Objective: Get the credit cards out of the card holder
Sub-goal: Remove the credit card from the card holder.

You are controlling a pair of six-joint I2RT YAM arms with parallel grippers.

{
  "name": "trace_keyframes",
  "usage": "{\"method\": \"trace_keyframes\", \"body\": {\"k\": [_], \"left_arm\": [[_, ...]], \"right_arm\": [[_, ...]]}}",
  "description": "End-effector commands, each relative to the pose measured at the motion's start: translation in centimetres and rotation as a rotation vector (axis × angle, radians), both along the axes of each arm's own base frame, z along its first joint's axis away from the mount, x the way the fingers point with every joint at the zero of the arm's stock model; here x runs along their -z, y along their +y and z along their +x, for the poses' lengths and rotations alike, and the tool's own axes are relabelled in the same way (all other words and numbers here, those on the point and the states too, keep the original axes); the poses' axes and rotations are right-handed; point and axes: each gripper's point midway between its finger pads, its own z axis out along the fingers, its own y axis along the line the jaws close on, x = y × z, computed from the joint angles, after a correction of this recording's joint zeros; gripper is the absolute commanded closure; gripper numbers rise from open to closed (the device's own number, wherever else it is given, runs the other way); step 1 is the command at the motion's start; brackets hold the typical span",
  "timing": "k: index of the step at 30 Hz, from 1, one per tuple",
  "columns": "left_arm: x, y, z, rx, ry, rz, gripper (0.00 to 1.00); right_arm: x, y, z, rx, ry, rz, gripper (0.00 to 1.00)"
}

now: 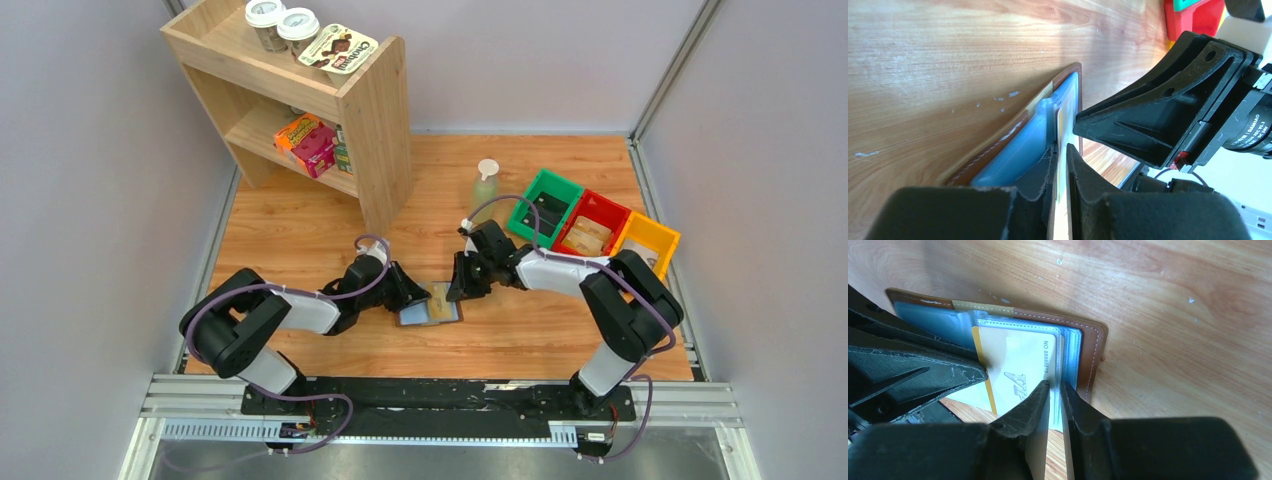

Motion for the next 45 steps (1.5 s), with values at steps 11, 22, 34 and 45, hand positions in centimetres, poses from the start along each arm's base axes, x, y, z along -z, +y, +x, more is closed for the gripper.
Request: {"method": "trace_keyframes", "body": {"k": [11,22,34,45], "left_arm": [[-3.1,0.6,-0.2,-0.023,-0.068,-0.105,1.0],[-0.3,3.5,-1.5,-0.067,0.016,0.001,1.0],[0.0,2.6,-1.4,-0.011,0.022,0.021,0.77],[-0.2,1.8,-1.6,0.026,0.028,-0.011,0.75]], "right_arm": [[4.2,-1.7,-0.7,0.064,0.103,-0.103,0.8],[4.0,-1.7,-0.7,0.064,0.102,-0.095,0.8],[-2.8,0.6,1.9,0.055,-0.046,0.043,0.65],[-1.2,1.2,1.1,0.052,0.015,0.079,0.7]]}}
